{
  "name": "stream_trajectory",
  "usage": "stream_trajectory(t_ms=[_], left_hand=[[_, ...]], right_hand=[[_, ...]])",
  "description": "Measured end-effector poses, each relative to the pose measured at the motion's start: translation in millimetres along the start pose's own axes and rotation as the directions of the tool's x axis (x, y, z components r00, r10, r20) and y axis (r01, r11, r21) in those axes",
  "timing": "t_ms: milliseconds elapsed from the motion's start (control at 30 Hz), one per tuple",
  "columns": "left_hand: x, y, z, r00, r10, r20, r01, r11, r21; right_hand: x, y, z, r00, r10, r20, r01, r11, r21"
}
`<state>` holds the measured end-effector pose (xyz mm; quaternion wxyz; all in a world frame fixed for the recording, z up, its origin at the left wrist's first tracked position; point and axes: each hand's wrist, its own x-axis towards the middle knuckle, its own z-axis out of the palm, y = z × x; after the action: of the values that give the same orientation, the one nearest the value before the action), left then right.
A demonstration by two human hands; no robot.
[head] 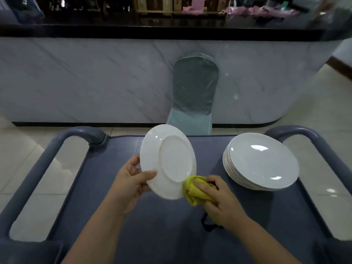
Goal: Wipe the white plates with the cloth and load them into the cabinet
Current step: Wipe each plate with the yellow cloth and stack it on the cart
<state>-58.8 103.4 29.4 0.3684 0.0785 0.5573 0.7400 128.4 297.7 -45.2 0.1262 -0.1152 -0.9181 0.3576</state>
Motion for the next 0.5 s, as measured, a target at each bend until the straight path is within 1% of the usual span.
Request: stream_trajectory(t_ms=[67,133,200,233,267,300,333,400,433,500], left_hand=[[11,10,17,0.999,0.031,0.022,-0.033,0.996,0.086],[24,18,44,0.993,0.109,0.053,-0.118,0.973,0.197],[34,20,79,0.964,0.237,0.12,-0.263,0.919,0.293],[39,20,97,0.936,0.308,0.17,-0.349,0.874,0.339],[43,17,116,0.901,0.372,0.226,-0.433,0.813,0.39],[47,12,133,0.859,0.423,0.287,-0.511,0.736,0.444],[52,4,149,0.815,0.461,0.351,-0.579,0.644,0.5],[58,-9,178,0.714,0.516,0.473,-0.689,0.398,0.606],[61,-16,189,0.642,0.533,0.552,-0.744,0.259,0.616],[68,-33,206,0.467,0.512,0.721,-0.84,0.003,0.542]], right_hand=[[-29,28,-6,0.991,0.136,-0.01,-0.137,0.986,-0.094],[-55,53,-9,0.96,0.277,0.052,-0.253,0.928,-0.275],[-80,69,-3,0.884,0.453,0.116,-0.333,0.785,-0.523],[-91,73,3,0.842,0.527,0.115,-0.363,0.71,-0.603],[-98,75,9,0.818,0.567,0.1,-0.38,0.661,-0.647],[-104,75,15,0.812,0.577,0.085,-0.387,0.643,-0.661],[-105,75,16,0.814,0.575,0.082,-0.391,0.647,-0.655],[-106,72,11,0.815,0.576,0.064,-0.437,0.682,-0.587],[-107,70,5,0.814,0.58,0.02,-0.484,0.697,-0.529],[-113,63,-11,0.804,0.576,-0.148,-0.589,0.736,-0.333]])
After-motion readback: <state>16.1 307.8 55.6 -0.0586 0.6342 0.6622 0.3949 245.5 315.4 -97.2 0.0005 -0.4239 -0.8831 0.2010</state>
